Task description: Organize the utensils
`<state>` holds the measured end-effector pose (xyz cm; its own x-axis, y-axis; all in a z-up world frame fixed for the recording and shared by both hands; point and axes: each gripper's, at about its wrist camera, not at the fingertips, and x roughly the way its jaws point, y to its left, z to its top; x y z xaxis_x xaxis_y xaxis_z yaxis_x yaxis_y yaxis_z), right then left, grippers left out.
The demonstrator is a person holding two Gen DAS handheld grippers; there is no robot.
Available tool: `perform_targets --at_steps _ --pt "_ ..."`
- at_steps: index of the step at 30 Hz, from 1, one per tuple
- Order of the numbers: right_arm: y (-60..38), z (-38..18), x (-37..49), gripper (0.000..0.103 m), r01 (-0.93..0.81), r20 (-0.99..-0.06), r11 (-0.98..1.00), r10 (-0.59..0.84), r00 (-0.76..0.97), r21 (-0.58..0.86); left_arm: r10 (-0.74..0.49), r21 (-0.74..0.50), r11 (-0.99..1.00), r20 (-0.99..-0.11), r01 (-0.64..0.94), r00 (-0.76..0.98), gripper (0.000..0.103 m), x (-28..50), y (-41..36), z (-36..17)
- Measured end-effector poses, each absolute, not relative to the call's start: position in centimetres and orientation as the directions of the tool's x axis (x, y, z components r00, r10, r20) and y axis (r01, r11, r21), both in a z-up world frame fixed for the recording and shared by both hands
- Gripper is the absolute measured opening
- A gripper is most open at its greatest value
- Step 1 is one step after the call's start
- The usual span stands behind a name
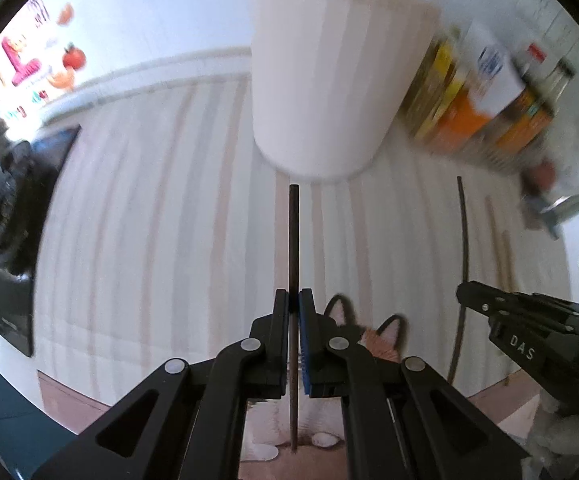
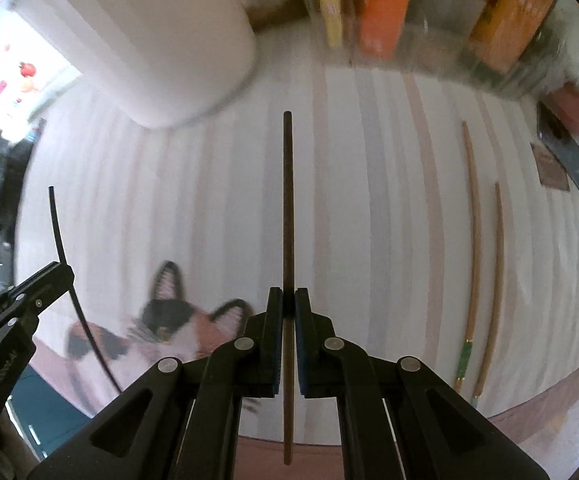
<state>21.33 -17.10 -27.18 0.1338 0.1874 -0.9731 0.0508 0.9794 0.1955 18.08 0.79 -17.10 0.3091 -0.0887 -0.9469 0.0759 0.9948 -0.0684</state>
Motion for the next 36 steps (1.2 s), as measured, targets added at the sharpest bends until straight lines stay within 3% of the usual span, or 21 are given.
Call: perform_targets --at_steps 6,15,22,26,29,33,36 --pt "-17.9 -20.7 20.8 0.006 0.027 -0.917 0.953 0.283 0.281 0.302 -0.155 -0.124 0.988 -0.867 0.096 0.474 0.002 18.4 1.3 -8.4" --pt "-18.8 -6.5 24.6 0.006 -0.059 -0.751 0.921 0.350 0.560 0.385 -0.272 -0.217 0.962 -0.713 0.166 0.647 0.000 21.1 2.3 3.8" --pt "-18.2 0.7 30.5 0.006 -0.094 -0.646 0.931 0.315 0.695 0.353 -0.255 -0.174 0.967 -0.654 0.187 0.712 0.000 25.3 2.3 8.1" --pt "-17.7 0.9 33.6 0.006 -0.091 -0.665 0.931 0.318 0.675 0.353 -0.230 -0.174 0.973 -0.718 0.151 0.656 0.005 26.1 3.6 4.4" --pt "-17.5 -1.7 33.1 0.006 -0.089 -0.716 0.941 0.307 0.627 0.326 -0.207 -0.199 0.977 -0.820 0.073 0.533 0.011 25.6 5.6 -2.8" --pt "-18.3 -9.3 30.7 0.006 -0.043 -0.819 0.946 0.301 0.489 0.322 -0.180 -0.209 0.973 -0.953 -0.101 0.243 0.011 22.8 8.8 -16.0" --pt "-19.3 -16.9 28.5 0.006 0.039 -0.897 0.946 0.292 0.332 0.322 -0.212 -0.227 0.944 -0.973 -0.239 0.085 0.011 20.7 10.5 -23.0"
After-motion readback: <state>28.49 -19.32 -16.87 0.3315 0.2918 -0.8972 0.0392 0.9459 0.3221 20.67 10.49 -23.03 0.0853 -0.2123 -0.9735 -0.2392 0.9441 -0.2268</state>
